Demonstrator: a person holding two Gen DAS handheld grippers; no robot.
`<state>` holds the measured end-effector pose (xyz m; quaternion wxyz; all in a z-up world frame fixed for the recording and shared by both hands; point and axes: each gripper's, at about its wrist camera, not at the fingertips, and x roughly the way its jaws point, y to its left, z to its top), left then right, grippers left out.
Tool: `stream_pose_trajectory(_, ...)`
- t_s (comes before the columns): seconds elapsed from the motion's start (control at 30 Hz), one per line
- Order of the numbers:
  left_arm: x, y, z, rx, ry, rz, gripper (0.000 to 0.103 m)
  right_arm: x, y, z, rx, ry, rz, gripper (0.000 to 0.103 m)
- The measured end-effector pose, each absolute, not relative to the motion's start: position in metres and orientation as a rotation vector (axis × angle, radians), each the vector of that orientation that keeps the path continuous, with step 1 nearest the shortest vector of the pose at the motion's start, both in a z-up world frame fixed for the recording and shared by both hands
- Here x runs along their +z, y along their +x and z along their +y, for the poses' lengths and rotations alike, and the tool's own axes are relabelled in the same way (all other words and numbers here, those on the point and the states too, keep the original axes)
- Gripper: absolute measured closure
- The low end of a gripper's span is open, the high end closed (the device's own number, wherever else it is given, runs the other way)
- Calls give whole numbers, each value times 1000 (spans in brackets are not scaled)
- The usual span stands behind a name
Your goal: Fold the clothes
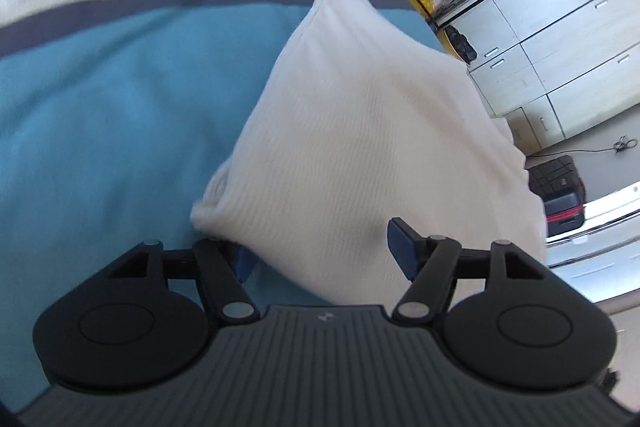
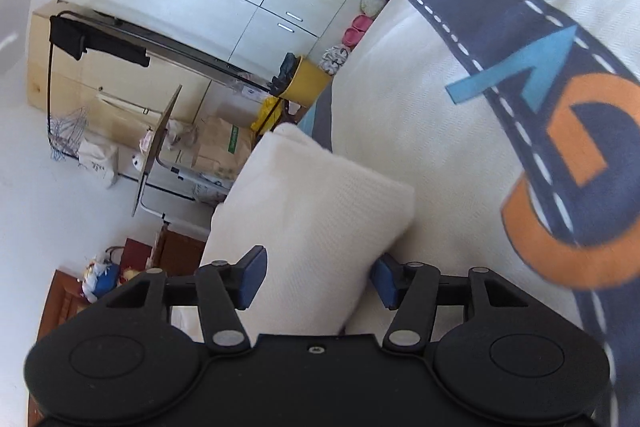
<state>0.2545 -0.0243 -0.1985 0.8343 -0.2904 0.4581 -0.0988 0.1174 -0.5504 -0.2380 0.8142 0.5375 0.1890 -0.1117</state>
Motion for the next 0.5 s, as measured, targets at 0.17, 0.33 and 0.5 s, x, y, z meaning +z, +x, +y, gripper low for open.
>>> stream_pose_trajectory(0.17, -179, 256, -52, -266, -290, 833, 99, -225, 128, -533, -183, 934, 375, 94)
stream_pose_trajectory(0.33, -139, 233, -51, -346, -280, 725, 99, -187, 114, -518, -213, 778, 310, 95)
stream_pose_trajectory(0.5, -136, 213, -40, -407, -351, 762, 99, -133, 91, -502, -190, 599, 324, 95)
